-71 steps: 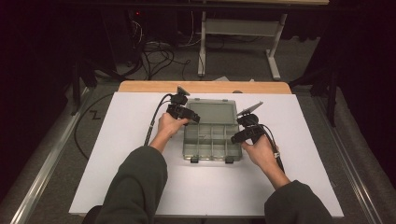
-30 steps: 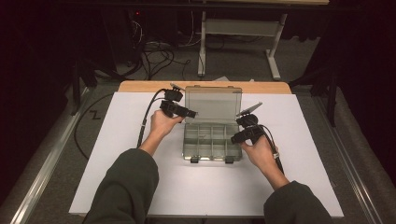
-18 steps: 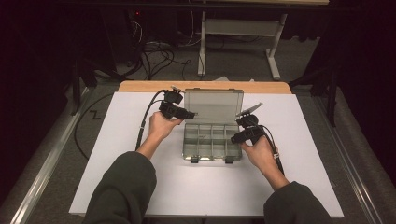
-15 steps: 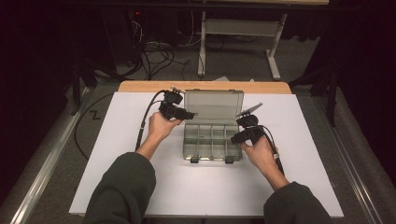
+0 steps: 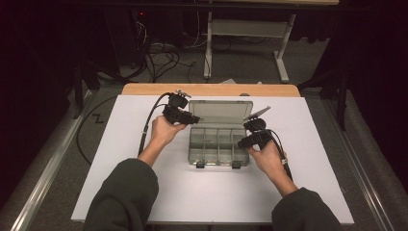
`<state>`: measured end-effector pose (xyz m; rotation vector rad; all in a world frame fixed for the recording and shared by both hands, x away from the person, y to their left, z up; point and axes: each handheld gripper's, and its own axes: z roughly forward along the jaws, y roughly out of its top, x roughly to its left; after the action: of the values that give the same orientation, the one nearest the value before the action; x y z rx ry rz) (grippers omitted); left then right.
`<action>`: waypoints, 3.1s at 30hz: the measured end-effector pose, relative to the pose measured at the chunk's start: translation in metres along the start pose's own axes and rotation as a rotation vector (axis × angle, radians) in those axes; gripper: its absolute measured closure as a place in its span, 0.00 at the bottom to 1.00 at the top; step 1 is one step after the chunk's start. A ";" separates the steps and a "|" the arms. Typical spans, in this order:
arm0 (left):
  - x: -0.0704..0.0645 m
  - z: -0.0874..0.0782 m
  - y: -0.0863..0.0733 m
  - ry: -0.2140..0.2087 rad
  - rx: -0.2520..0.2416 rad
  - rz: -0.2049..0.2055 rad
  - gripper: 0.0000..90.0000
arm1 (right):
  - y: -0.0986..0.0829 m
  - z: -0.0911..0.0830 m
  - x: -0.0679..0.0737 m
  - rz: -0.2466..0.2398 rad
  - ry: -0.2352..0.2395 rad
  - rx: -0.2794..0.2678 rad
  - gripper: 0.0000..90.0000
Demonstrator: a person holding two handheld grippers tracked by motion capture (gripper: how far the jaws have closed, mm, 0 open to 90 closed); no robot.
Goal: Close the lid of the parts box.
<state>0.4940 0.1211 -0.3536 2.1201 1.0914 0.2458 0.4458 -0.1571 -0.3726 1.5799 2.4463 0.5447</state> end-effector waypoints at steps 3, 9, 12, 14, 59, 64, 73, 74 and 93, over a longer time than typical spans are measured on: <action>-0.004 -0.003 0.001 0.003 -0.015 0.015 0.64 | 0.000 0.000 0.000 -0.001 -0.001 -0.004 0.63; -0.009 -0.005 0.001 0.013 -0.016 0.033 0.64 | -0.003 0.000 0.000 -0.001 0.000 -0.019 0.62; -0.010 -0.007 0.001 0.016 -0.022 0.036 0.63 | -0.003 0.000 0.000 -0.002 -0.001 -0.024 0.62; -0.011 -0.008 0.001 0.017 -0.026 0.042 0.62 | -0.004 0.000 0.000 -0.001 -0.002 -0.026 0.62; -0.027 -0.030 -0.011 0.038 -0.083 0.068 0.57 | -0.021 -0.029 -0.017 -0.049 0.073 -0.146 0.76; -0.027 -0.031 -0.014 0.039 -0.086 0.078 0.58 | -0.021 -0.041 -0.029 -0.048 0.078 -0.203 0.86; -0.029 -0.033 -0.020 0.045 -0.083 0.102 0.64 | -0.006 -0.055 -0.036 -0.041 0.059 -0.231 0.97; -0.030 -0.033 -0.021 0.046 -0.082 0.105 0.64 | -0.005 -0.055 -0.036 -0.038 0.058 -0.228 0.97; -0.035 -0.033 -0.030 0.080 -0.066 0.153 0.69 | 0.013 -0.065 -0.034 -0.028 0.050 -0.250 0.98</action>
<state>0.4376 0.1222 -0.3456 2.1522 0.9531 0.4368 0.4485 -0.1970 -0.3094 1.4460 2.3226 0.8562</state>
